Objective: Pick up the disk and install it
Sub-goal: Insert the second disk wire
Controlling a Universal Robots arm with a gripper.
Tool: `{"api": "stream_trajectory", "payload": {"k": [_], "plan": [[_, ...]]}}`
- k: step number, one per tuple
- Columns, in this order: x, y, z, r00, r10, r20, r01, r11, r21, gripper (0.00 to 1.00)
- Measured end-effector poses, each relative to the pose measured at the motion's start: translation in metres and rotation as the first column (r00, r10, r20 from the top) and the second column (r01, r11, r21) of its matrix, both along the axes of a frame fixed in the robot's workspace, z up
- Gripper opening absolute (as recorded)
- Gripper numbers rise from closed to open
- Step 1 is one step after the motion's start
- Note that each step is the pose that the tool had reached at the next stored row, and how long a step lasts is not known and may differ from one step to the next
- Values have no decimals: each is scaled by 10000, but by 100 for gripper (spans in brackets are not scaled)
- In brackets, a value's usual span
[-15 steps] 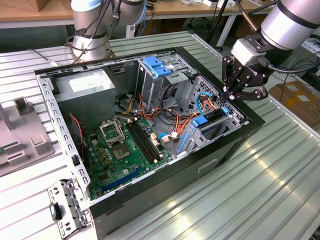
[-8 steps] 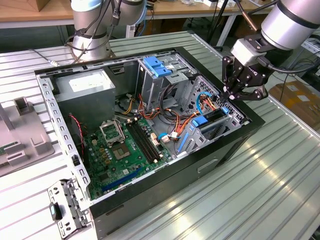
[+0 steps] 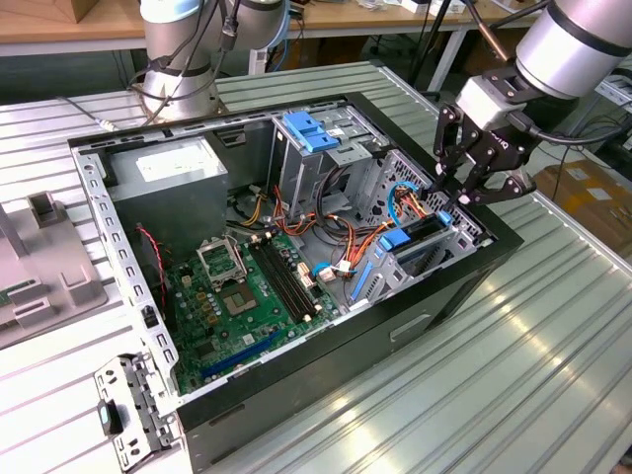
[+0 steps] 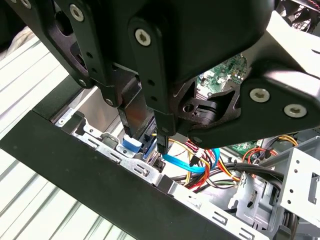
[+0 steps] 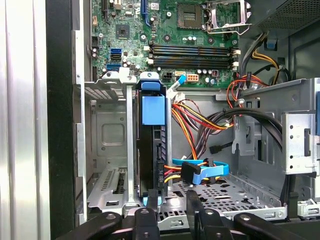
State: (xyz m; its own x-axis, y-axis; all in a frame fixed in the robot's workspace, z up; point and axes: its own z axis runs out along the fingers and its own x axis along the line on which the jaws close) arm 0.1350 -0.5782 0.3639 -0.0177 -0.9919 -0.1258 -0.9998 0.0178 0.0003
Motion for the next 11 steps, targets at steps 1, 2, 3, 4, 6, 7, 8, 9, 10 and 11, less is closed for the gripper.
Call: {"api": "stream_trajectory", "payload": {"k": [1, 2, 3, 4, 6, 7, 8, 9, 10, 11], "plan": [[0, 0, 0, 10000, 0, 0, 0, 10000, 1, 36], [0, 1, -1, 10000, 1, 0, -1, 10000, 2, 36], [-3, 5, -1, 10000, 2, 0, -2, 10000, 1, 36], [-6, 8, 0, 10000, 1, 1, -1, 10000, -1, 36], [-17, 28, -1, 10000, 0, 0, 0, 10000, 1, 36], [-21, 37, -1, 10000, 0, 0, 0, 10000, 1, 36], [-27, 51, -1, 10000, 1, 1, -1, 10000, 1, 36], [-31, 57, -1, 10000, 1, 0, -1, 10000, 3, 36], [-34, 62, -1, 10000, 1, 0, -1, 10000, 4, 36], [-36, 71, -1, 10000, 1, 0, -1, 10000, 6, 36]]}}
